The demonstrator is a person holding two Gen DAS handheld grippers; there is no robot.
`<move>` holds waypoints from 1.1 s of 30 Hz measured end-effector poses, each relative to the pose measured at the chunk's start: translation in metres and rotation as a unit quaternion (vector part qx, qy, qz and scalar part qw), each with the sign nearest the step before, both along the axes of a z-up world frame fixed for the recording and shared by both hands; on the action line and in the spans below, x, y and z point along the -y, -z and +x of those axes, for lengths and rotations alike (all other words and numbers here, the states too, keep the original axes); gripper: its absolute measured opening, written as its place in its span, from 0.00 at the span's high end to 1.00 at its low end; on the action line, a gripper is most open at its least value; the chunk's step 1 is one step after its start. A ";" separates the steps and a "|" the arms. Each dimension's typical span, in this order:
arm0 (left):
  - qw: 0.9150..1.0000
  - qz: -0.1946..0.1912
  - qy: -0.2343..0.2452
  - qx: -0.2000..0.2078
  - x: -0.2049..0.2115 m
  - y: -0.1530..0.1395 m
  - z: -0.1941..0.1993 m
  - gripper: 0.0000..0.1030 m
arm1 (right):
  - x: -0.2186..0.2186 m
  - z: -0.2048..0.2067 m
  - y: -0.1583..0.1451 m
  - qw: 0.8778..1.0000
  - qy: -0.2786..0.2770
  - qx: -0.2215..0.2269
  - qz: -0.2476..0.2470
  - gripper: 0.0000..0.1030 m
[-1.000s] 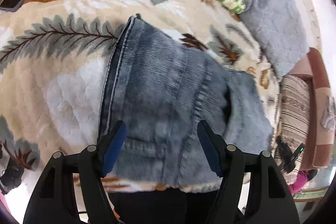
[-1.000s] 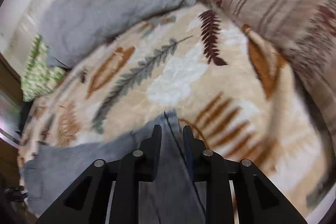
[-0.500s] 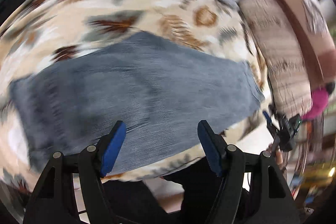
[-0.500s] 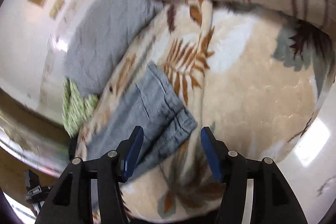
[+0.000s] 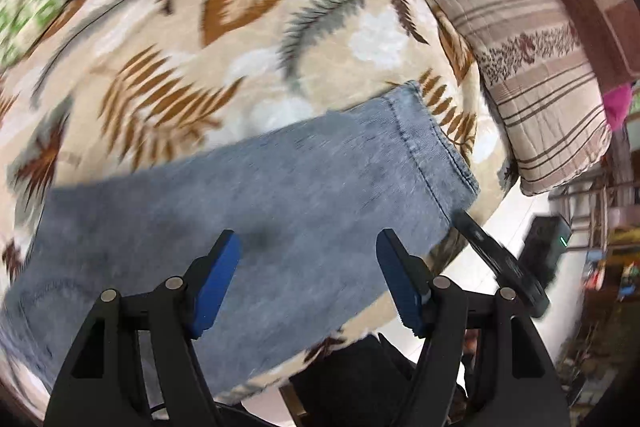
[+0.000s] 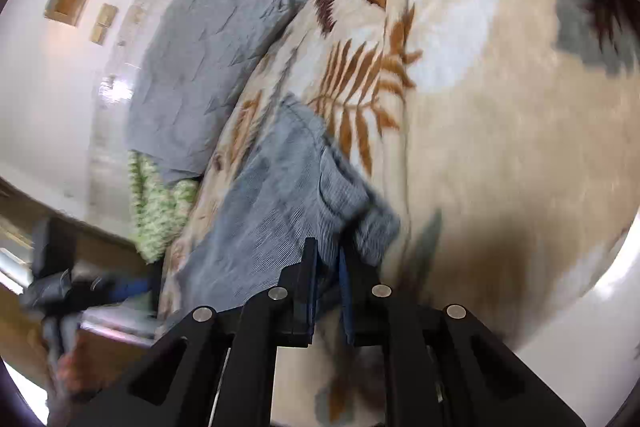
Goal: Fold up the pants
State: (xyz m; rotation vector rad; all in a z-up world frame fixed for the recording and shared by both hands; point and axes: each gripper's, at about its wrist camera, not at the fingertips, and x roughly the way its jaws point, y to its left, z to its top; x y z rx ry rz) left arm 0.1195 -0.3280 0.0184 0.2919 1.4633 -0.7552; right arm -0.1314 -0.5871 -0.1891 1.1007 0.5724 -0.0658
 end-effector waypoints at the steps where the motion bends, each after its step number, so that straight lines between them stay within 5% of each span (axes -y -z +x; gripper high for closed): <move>1: 1.000 0.002 0.008 -0.001 0.011 0.002 0.001 0.32 | 0.001 -0.007 -0.002 1.000 0.003 0.012 0.005 0.75; 3: 1.000 0.001 0.028 -0.006 0.038 0.007 0.003 0.32 | 0.003 -0.027 -0.003 0.999 0.018 0.034 0.012 0.51; 4: 0.999 0.001 0.038 -0.005 0.052 0.010 0.005 0.32 | 0.004 -0.032 0.000 0.999 0.028 0.034 0.016 0.47; 12: 0.997 0.006 0.064 -0.031 0.138 0.054 0.032 0.32 | -0.002 -0.013 0.013 0.997 0.004 0.077 0.024 0.47; 18: 0.994 0.004 0.080 -0.075 0.164 0.088 0.051 0.32 | -0.009 0.006 0.010 0.996 -0.039 0.086 0.008 0.49; 22: 0.983 0.007 0.143 -0.117 0.176 0.104 0.042 0.32 | -0.002 0.001 0.016 0.993 -0.043 0.103 0.035 0.50; 26: 0.974 0.006 0.202 -0.103 0.186 0.105 0.023 0.21 | 0.000 -0.002 0.018 0.989 -0.042 0.129 0.058 0.51; 28: 0.971 0.003 0.216 -0.103 0.191 0.106 0.018 0.21 | 0.002 0.001 0.021 0.985 -0.045 0.147 0.080 0.65; 33: 0.953 0.005 0.287 -0.095 0.200 0.104 -0.005 0.19 | 0.005 0.001 0.030 0.983 -0.036 0.149 0.105 0.73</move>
